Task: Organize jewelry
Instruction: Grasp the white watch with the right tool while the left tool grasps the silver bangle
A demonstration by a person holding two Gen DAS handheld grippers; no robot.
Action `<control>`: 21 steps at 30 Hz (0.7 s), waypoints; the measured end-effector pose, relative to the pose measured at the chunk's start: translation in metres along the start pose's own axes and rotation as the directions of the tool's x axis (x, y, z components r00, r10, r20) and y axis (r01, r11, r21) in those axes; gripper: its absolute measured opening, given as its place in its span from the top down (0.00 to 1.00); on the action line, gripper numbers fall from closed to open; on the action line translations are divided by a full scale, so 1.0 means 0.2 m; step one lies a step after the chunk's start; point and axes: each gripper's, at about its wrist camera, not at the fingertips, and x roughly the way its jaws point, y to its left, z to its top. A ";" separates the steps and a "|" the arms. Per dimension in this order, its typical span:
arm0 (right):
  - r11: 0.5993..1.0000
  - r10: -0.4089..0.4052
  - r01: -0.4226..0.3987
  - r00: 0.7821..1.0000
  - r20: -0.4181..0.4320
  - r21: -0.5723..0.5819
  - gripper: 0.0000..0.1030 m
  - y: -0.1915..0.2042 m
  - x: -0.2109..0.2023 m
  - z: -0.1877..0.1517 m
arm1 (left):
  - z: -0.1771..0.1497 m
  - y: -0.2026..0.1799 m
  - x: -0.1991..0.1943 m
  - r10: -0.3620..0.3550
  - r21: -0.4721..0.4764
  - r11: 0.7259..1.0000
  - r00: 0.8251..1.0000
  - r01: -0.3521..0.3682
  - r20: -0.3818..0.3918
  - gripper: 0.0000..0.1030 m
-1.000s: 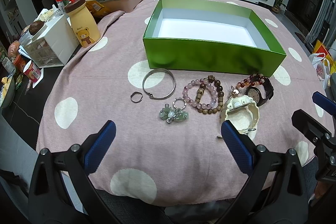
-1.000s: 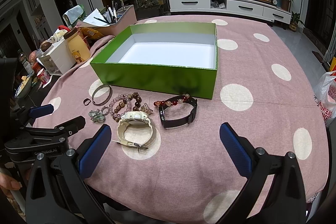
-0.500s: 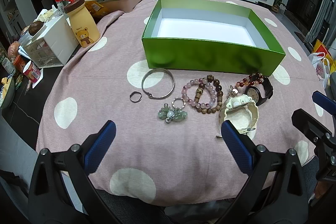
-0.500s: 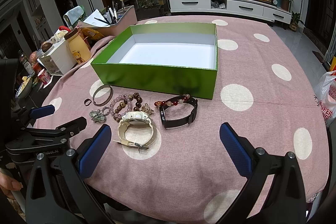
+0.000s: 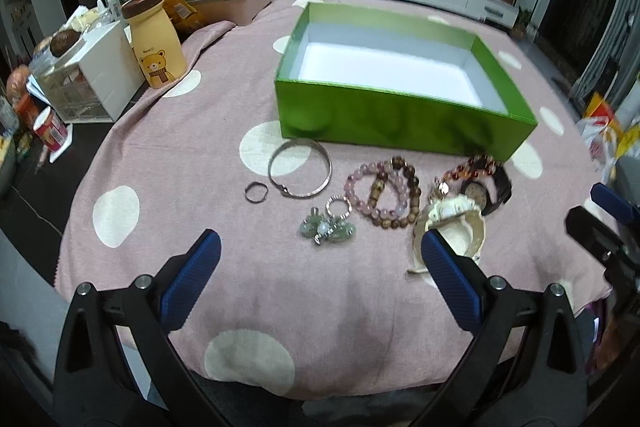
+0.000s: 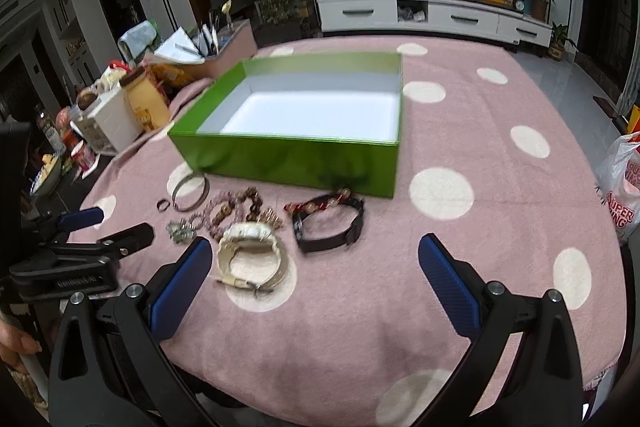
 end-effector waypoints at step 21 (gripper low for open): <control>0.986 0.165 -0.161 0.971 -0.172 0.037 0.24 0.03 0.32 -0.17 | -0.03 0.29 0.19 -0.052 -0.128 0.990 0.999 0.051 -0.007 0.02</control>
